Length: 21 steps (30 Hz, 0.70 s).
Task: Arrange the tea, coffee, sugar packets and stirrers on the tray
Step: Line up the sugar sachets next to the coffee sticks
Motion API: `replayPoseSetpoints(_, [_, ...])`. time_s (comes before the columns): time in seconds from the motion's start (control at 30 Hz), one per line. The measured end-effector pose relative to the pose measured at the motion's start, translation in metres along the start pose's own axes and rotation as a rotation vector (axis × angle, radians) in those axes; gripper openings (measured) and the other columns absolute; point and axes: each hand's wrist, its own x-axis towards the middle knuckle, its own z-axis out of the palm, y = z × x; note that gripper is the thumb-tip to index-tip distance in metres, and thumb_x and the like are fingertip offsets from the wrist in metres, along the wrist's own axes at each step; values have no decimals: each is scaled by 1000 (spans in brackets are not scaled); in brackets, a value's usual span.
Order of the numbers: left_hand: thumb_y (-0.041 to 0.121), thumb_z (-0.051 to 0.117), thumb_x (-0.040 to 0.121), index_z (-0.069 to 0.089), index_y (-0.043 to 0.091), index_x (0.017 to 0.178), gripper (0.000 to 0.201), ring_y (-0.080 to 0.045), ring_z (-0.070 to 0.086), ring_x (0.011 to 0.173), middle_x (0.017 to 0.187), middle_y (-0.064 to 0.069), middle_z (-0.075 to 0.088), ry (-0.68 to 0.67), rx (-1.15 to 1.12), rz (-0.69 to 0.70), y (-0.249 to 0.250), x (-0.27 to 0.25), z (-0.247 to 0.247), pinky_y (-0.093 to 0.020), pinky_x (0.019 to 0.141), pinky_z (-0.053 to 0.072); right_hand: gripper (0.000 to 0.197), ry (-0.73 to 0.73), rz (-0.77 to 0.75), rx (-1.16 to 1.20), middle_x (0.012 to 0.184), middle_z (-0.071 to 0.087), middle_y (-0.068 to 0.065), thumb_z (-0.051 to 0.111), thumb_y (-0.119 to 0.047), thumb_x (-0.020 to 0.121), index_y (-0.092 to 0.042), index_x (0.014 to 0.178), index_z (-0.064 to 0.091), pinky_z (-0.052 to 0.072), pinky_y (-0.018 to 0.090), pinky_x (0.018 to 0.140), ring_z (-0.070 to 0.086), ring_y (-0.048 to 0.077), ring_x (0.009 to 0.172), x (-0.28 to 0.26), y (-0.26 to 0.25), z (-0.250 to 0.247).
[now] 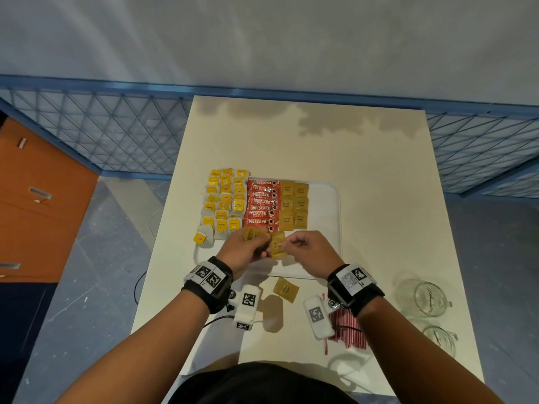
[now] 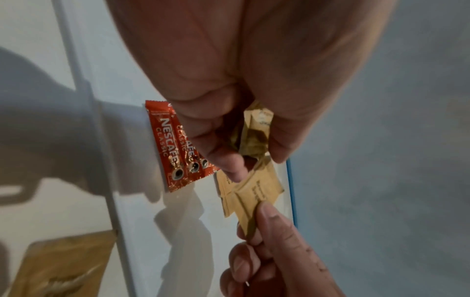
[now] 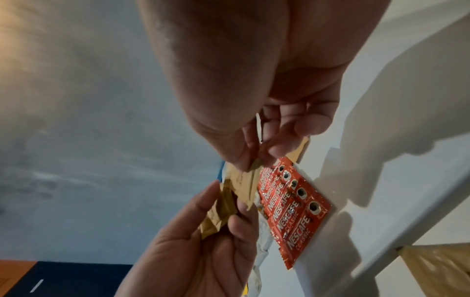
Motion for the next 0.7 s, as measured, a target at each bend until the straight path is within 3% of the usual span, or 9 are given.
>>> replayPoseSetpoints(0.13, [15,59,100,63,1,111,18,-23,64,71,90,-16,67,-13,-192,-88,2,-2,-2,-30,69,59,21,114,46,-78,74,72,1,69,-25,90,-14,74,75,56,38,74,63,13,69,14,12,-5])
replayPoseSetpoints(0.27, [16,57,100,59,1,122,27,-29,69,84,101,-19,71,18,-340,-129,-1,-1,-6,-34,76,61,29,159,113,-161,59,63,-9,66,-26,90,-17,63,69,50,31,64,55,11,60,26,17,-2])
replayPoseSetpoints(0.43, [17,48,104,62,2,120,26,-34,69,93,109,-23,69,26,-421,-158,-4,0,-7,-36,76,61,25,136,173,-260,74,73,-9,66,-30,91,-20,71,77,55,28,64,67,15,68,38,17,1])
replayPoseSetpoints(0.57, [19,50,104,65,4,122,28,-31,66,93,117,-27,65,20,-431,-175,-7,1,-9,-34,77,61,37,158,201,-345,54,59,-10,64,-28,88,-20,52,57,51,26,53,55,13,52,42,16,5])
replayPoseSetpoints(0.63, [18,49,104,66,5,122,28,-29,64,94,118,-26,65,20,-428,-176,-8,2,-9,-32,77,61,35,172,219,-363,55,56,-7,63,-27,87,-20,54,51,46,24,52,52,15,52,41,12,6])
replayPoseSetpoints(0.7, [15,48,105,65,6,123,27,-28,65,91,114,-22,66,11,-404,-170,-9,2,-7,-30,74,61,28,184,237,-373,63,60,-6,62,-29,87,-19,62,55,47,25,55,57,16,58,41,10,6])
